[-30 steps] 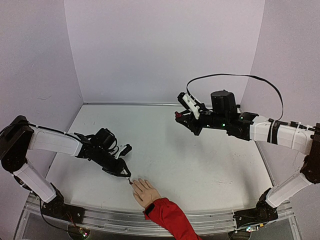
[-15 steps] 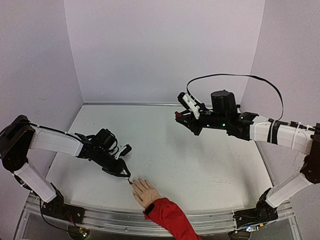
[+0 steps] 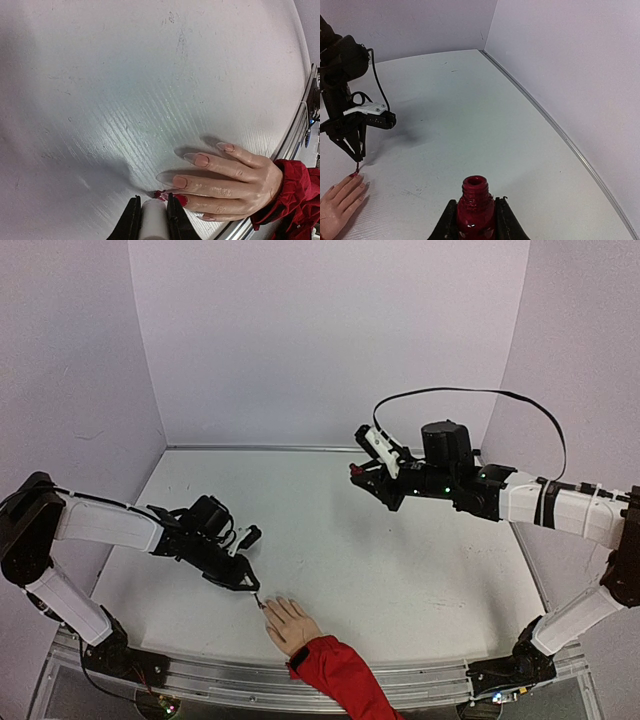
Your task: Paint the nails
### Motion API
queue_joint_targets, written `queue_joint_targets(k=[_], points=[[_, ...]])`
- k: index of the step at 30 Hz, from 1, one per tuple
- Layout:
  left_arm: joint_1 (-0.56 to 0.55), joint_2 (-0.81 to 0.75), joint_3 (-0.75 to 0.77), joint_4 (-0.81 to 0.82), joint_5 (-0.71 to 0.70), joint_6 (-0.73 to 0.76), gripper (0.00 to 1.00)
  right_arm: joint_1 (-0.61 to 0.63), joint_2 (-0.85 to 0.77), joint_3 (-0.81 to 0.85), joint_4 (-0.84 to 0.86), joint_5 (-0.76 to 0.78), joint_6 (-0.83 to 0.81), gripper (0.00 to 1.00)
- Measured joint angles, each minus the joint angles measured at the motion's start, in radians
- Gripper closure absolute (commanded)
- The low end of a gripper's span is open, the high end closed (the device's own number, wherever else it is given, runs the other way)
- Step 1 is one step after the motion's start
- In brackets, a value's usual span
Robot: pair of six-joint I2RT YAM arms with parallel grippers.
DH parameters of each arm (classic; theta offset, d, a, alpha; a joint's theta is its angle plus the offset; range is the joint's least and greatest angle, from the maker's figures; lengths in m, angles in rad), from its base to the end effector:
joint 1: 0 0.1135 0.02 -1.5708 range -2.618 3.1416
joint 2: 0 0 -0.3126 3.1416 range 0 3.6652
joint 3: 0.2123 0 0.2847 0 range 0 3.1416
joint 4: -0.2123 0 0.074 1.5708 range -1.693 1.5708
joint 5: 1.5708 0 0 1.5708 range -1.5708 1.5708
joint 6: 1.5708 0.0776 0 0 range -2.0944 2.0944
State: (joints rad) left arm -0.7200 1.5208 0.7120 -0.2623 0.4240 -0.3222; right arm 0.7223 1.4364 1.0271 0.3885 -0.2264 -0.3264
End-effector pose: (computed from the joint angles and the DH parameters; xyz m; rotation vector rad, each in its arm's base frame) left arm 0.2115 -0.2279 0.1387 0.7008 2.7018 -0.8743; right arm 0.2938 0.2821 0.3644 -0.9568 1.2979 0.4873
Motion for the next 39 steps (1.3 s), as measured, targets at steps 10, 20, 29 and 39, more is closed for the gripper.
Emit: queue_joint_targets(k=[10, 20, 29, 39], points=[[0.000, -0.163, 0.000, -0.060, -0.046, 0.000, 1.00, 0.000, 0.015, 0.000, 0.000, -0.025, 0.014, 1.00], [0.008, -0.370, 0.197, -0.278, -0.092, 0.014, 1.00, 0.000, 0.016, 0.033, 0.016, -0.060, 0.075, 1.00], [0.027, -0.327, 0.602, -0.340, -0.072, 0.019, 1.00, 0.000, 0.080, 0.099, 0.140, -0.153, 0.216, 1.00], [0.080, -0.097, 0.880, -0.349, 0.101, 0.007, 1.00, 0.019, 0.260, 0.271, 0.192, -0.309, 0.335, 1.00]])
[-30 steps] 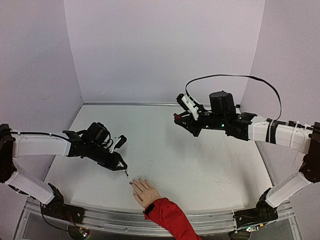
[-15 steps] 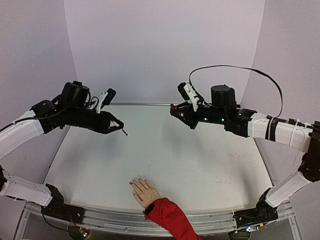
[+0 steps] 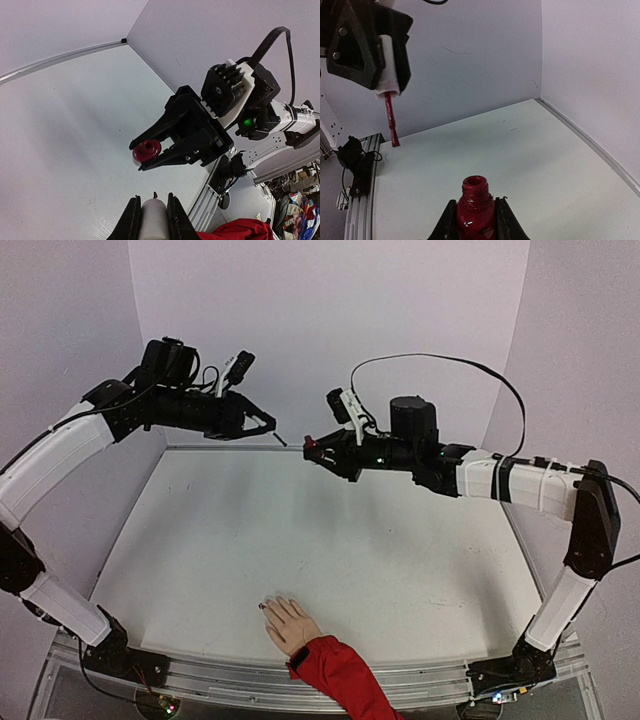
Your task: Paint the nails
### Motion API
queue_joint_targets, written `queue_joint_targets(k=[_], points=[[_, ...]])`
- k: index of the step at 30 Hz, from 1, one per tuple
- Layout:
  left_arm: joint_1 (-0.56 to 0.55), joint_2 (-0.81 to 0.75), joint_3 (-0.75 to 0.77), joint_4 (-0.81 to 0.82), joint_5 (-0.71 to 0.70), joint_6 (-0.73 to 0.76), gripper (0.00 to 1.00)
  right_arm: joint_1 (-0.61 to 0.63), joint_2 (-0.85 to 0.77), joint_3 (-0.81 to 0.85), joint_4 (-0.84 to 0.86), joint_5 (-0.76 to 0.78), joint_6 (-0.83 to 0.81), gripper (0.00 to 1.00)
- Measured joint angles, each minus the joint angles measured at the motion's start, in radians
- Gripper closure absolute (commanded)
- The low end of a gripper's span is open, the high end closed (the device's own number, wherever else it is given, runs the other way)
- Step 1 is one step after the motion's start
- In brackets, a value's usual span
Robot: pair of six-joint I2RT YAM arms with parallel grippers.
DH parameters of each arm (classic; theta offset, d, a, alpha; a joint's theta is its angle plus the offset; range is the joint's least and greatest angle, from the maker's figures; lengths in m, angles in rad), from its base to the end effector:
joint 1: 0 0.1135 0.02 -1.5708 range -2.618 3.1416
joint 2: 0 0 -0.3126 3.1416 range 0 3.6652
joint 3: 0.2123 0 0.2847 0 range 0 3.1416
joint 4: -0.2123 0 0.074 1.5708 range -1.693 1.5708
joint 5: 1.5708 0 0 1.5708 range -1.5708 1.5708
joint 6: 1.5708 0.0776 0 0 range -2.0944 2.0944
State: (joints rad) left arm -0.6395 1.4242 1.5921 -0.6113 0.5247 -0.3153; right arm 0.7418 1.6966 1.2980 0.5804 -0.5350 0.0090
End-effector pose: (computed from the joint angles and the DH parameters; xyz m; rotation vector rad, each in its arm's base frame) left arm 0.2707 -0.2498 0.4678 0.6930 2.0216 -1.1145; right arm 0.3253 0.3517 0.3963 -0.9416 1.1543 0.9837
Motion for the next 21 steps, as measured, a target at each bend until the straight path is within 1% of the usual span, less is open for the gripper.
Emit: queue_joint_targets(k=[4, 9, 21], points=[[0.017, 0.047, 0.042, -0.029, 0.047, -0.011, 1.00, 0.019, 0.031, 0.031, -0.002, -0.039, 0.005, 1.00], [0.023, 0.051, 0.062, -0.047, 0.076, -0.023, 1.00, 0.035, 0.056, 0.068, -0.004, -0.069, 0.003, 1.00], [0.023, 0.048, 0.064, -0.047, 0.051, -0.024, 1.00, 0.049, 0.077, 0.089, -0.012, -0.106, -0.035, 1.00]])
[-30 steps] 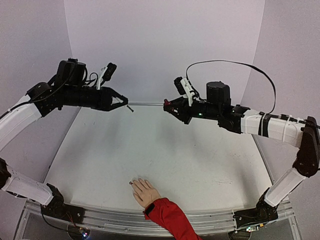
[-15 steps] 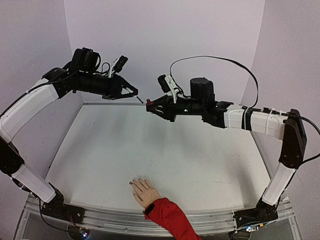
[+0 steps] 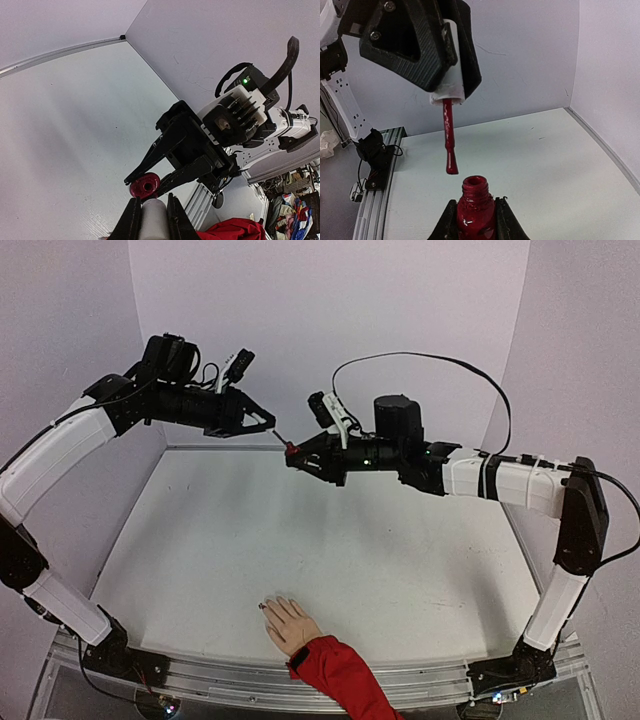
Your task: Paint the nails
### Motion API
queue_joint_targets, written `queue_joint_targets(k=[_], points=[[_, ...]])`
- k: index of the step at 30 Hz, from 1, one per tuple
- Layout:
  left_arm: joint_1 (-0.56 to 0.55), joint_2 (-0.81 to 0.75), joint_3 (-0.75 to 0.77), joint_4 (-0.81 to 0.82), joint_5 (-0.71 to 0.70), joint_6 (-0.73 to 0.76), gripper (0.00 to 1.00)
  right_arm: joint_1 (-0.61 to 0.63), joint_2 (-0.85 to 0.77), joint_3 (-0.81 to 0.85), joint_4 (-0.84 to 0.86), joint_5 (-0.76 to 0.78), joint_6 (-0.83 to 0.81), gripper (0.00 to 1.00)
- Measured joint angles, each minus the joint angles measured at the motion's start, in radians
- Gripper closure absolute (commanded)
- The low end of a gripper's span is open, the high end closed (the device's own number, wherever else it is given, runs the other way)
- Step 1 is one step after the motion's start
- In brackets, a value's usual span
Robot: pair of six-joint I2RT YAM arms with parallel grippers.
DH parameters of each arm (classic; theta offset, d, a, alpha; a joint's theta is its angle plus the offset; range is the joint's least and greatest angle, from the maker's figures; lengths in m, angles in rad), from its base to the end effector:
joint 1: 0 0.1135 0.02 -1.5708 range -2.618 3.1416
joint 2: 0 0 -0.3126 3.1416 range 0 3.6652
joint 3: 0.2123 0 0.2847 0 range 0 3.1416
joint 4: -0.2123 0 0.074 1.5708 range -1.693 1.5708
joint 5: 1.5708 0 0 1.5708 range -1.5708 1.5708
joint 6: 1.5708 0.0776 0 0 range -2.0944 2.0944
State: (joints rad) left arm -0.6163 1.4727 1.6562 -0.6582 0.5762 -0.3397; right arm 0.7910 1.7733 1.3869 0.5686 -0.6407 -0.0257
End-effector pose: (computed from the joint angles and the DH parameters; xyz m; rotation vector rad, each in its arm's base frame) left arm 0.2822 -0.2517 0.4708 0.6779 2.0646 -1.1631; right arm 0.3166 0.3862 0.3951 -1.0733 1.0687 1.0640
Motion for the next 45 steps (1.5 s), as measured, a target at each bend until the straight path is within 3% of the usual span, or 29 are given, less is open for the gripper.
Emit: queue_joint_targets(k=[45], points=[[0.000, -0.010, -0.029, -0.007, -0.028, 0.010, 1.00, 0.013, 0.043, 0.056, -0.015, -0.021, -0.015, 1.00]])
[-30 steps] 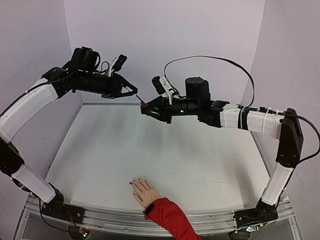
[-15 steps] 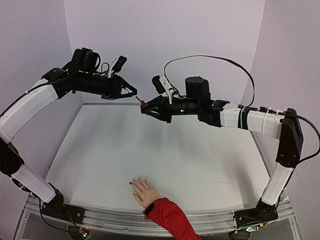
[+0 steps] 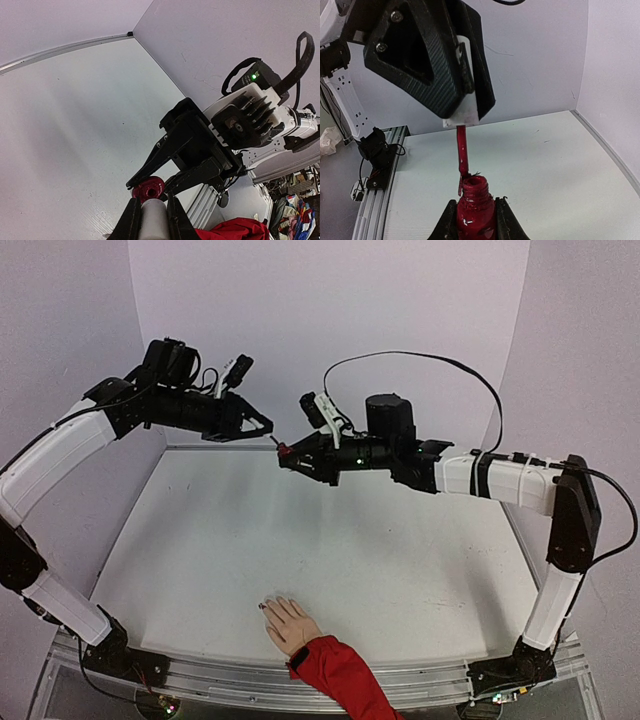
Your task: Paint the nails
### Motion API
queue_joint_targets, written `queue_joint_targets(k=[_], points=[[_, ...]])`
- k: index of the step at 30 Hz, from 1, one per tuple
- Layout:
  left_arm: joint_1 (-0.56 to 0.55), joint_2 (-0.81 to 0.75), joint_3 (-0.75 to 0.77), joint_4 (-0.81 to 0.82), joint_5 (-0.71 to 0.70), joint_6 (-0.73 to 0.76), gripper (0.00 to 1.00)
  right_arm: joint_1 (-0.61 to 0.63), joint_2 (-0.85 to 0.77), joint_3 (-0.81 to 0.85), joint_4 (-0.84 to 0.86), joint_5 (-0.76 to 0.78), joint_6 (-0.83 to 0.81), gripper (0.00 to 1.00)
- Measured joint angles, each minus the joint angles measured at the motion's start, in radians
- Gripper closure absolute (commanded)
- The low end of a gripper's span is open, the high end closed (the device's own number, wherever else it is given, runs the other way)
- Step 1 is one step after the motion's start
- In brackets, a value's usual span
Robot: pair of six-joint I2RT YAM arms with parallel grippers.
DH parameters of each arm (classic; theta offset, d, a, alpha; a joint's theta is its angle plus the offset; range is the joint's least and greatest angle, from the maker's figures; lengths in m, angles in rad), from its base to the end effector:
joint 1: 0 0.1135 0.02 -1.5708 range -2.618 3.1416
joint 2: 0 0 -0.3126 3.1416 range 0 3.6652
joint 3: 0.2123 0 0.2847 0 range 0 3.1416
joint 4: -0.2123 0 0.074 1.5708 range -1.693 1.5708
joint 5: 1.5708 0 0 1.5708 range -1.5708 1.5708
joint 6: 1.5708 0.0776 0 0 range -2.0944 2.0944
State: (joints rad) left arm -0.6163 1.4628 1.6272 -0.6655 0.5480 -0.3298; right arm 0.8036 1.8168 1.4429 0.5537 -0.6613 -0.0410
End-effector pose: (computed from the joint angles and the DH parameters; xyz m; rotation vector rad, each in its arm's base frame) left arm 0.2819 -0.2492 0.4616 0.6661 2.0918 -1.1263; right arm 0.3198 0.4003 0.3951 -1.1044 1.0462 1.0756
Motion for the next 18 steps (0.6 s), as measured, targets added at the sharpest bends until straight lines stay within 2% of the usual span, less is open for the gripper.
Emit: queue_joint_targets(k=[18], points=[[0.000, -0.035, -0.002, 0.000, -0.019, 0.001, 1.00, 0.003, 0.002, 0.002, -0.002, -0.001, 0.000, 1.00]])
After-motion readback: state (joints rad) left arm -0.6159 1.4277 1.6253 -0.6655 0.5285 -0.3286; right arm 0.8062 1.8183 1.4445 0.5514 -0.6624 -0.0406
